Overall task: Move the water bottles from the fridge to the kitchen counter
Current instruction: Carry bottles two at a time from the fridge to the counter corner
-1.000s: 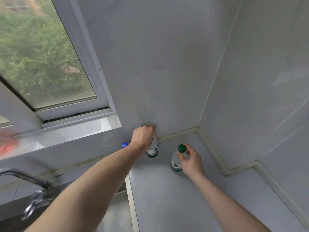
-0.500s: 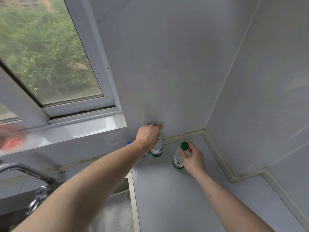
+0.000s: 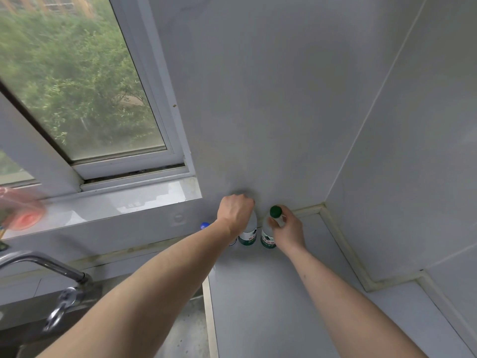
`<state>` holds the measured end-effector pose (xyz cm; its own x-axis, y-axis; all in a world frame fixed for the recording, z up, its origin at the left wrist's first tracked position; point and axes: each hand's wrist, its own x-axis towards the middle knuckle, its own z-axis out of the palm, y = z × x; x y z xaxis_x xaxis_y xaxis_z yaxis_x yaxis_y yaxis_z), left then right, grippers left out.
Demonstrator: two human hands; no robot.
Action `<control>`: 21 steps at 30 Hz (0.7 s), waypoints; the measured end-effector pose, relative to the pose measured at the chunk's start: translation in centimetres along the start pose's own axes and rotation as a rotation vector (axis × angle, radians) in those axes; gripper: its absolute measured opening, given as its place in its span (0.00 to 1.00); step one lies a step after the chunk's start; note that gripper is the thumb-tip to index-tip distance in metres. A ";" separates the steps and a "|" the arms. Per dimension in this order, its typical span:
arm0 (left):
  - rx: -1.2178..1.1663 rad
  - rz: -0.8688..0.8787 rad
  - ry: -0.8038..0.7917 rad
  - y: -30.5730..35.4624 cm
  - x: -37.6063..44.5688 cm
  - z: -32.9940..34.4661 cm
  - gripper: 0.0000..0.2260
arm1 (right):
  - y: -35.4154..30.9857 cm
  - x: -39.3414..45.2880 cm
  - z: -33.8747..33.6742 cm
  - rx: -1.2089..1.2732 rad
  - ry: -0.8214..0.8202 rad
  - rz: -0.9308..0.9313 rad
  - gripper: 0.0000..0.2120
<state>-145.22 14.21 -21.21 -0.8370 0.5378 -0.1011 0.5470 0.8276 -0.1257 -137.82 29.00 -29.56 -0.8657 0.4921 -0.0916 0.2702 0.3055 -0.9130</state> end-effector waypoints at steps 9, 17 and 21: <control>-0.120 0.034 0.104 -1.4 0.6 2.0 0.05 | -0.7 2.2 1.2 0.024 -0.031 -0.052 0.09; -0.308 -0.044 0.200 -1.7 1.2 3.3 0.14 | -0.9 2.6 1.6 0.056 -0.021 -0.106 0.11; -0.342 -0.011 0.189 -1.4 1.4 3.4 0.20 | -0.9 2.9 1.1 0.051 -0.040 -0.106 0.12</control>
<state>-147.12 13.29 -24.51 -0.8485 0.5221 0.0865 0.5277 0.8221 0.2139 -141.04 29.24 -29.40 -0.9044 0.4265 -0.0086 0.1560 0.3119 -0.9372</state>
